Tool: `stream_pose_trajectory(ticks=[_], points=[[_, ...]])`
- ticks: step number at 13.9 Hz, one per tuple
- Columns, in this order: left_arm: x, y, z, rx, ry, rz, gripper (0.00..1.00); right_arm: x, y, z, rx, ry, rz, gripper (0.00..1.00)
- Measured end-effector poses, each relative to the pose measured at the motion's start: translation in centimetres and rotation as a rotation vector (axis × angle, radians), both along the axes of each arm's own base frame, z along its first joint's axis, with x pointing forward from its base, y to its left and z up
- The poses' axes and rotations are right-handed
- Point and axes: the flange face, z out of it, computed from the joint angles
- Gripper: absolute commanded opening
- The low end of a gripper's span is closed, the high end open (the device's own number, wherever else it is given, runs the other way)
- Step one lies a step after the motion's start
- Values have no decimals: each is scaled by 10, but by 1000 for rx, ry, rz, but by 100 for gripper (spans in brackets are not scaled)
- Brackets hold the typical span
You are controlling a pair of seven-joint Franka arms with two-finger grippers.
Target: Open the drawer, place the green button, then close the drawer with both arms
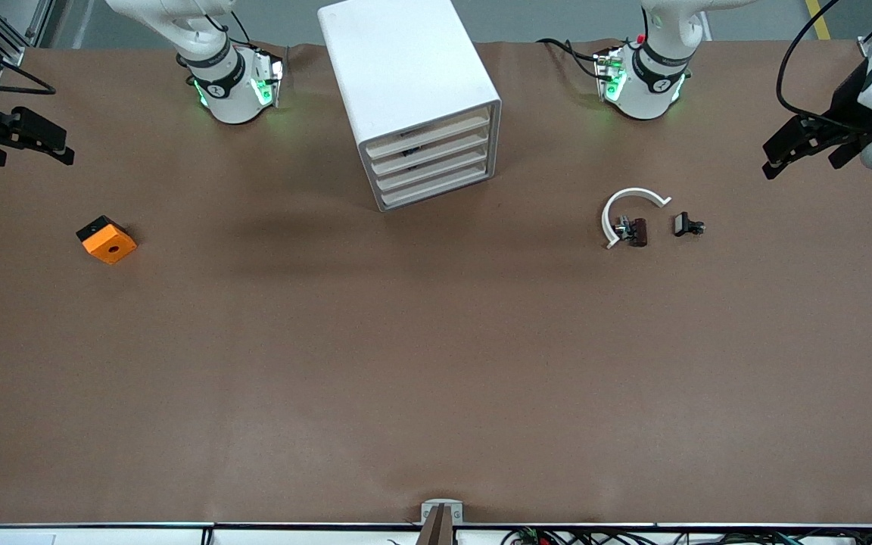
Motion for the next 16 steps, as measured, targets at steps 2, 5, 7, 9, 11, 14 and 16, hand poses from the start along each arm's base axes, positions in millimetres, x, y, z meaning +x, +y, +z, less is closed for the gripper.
stream_pose_trajectory(ticks=[2,5,7,9,11,14,16], points=[[0,2,8,-2,24,-12,100,0,0,0,0,0,0,100],[13,2,5,-8,53,-35,100,0,0,0,0,-1,0,100],[20,3,-2,-10,68,-64,100,0,0,0,0,-1,0,100],[25,4,-8,-11,80,-102,100,0,0,1,0,-1,0,100],[27,5,-9,-11,84,-128,100,0,0,1,0,-2,0,100],[28,7,-4,-11,72,-131,100,0,0,1,0,-3,0,100],[28,8,1,1,64,-130,100,0,0,2,0,-4,0,100]])
